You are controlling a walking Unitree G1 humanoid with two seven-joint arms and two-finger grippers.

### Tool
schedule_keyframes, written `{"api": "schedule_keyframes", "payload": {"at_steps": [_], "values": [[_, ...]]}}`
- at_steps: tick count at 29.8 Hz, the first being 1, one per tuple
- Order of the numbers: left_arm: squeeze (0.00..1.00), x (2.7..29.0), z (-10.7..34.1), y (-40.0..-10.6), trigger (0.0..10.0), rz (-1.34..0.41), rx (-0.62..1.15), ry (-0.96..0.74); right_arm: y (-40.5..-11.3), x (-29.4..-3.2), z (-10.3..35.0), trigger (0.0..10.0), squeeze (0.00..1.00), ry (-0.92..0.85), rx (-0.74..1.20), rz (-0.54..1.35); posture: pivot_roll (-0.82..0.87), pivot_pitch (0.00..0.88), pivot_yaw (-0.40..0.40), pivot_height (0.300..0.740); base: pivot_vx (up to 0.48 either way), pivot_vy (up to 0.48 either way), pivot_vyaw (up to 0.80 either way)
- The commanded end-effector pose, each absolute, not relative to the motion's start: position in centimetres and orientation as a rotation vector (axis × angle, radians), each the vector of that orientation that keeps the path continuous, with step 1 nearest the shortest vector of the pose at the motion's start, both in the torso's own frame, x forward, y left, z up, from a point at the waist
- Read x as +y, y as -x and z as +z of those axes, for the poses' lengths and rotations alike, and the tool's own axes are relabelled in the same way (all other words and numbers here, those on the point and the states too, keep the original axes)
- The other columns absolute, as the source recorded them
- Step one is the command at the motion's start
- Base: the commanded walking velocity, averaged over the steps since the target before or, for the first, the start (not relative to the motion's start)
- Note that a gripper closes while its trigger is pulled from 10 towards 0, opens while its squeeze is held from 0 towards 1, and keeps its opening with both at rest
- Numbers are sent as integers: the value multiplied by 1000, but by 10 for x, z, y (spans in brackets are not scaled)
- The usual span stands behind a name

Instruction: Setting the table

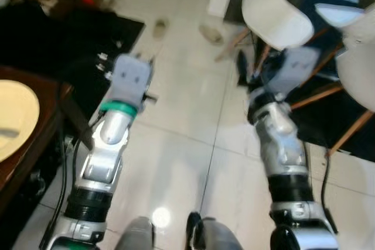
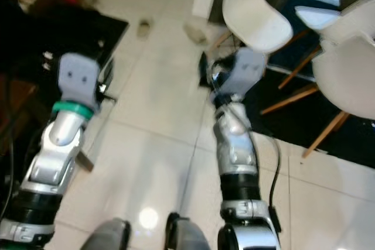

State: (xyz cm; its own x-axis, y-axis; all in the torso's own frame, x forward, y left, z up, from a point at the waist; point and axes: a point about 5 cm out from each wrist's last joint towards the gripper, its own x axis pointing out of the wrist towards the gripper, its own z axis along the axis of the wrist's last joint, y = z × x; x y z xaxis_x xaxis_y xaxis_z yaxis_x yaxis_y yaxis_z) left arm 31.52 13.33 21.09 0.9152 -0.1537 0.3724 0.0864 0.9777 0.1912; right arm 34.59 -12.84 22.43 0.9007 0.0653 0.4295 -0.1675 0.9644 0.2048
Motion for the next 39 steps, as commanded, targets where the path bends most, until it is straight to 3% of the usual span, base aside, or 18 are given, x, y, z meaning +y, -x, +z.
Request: {"api": "schedule_keyframes", "payload": {"at_steps": [1, 4, 12, 23, 39], "values": [[0, 133, 208, -315, 10000, -131, -354, -120, -344, -132, 216, 10000, 0, -244, -408, 116, 208, 76, -24, 740, 0, 0, 0], [0, 133, 211, -316, 10000, -154, -300, 6, -346, -131, 218, 10000, 0, -253, -409, 121, 210, 79, -28, 740, 0, 0, 717], [0, 129, 218, -313, 10000, -185, -319, 33, -345, -131, 218, 10000, 0, -293, -411, 118, 209, 81, -28, 740, 0, 0, 800], [0, 124, 233, -312, 10000, -223, -337, -24, -344, -138, 230, 10000, 0, -505, -439, 142, 203, 88, -22, 740, 0, 0, 798], [0, 130, 239, -320, 10000, -174, -319, -177, -341, -136, 231, 10000, 0, -538, -442, 177, 203, 95, -10, 740, 0, 0, 793]]}}
